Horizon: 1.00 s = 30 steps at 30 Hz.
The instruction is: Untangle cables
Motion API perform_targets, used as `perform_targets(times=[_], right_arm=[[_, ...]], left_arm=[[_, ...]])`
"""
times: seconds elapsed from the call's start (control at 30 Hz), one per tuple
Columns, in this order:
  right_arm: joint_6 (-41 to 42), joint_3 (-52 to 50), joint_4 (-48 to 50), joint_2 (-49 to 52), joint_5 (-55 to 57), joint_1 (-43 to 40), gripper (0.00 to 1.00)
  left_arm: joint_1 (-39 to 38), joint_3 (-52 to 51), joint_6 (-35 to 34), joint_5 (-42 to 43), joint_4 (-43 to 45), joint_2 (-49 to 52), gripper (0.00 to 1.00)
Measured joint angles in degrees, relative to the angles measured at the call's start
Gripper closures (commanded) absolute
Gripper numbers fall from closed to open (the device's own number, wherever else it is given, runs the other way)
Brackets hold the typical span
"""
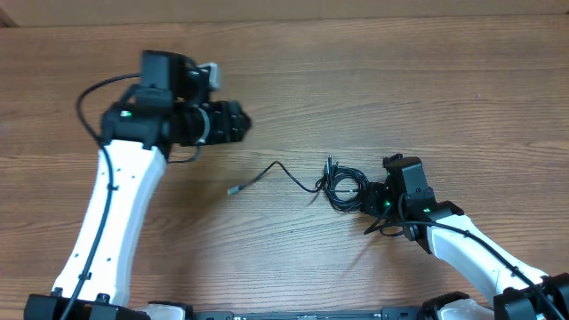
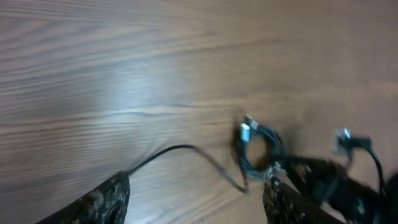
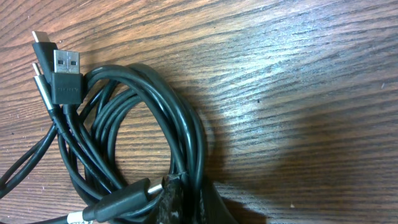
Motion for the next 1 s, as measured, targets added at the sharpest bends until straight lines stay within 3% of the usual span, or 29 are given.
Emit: perform_targets(times=[0.3,0.6,1.0], right_arm=[[0.00,0.00,2.27,0.02,-0.22,-0.02,0.96],[-1.79,-0.02,22.51,0.02,-8.92,-0.02,0.96],[-2.69,0.00,16.22,0.02,-11.43,-0.02,0.96]], left_arm=[[-12.46,0.00,4.46,0.59,1.05,2.93,0.33],[-18.64,0.00,3.23,0.79,1.84,12.13,0.42],[-19.74,0.00,1.97,0.52,4.46,20.83,0.40]])
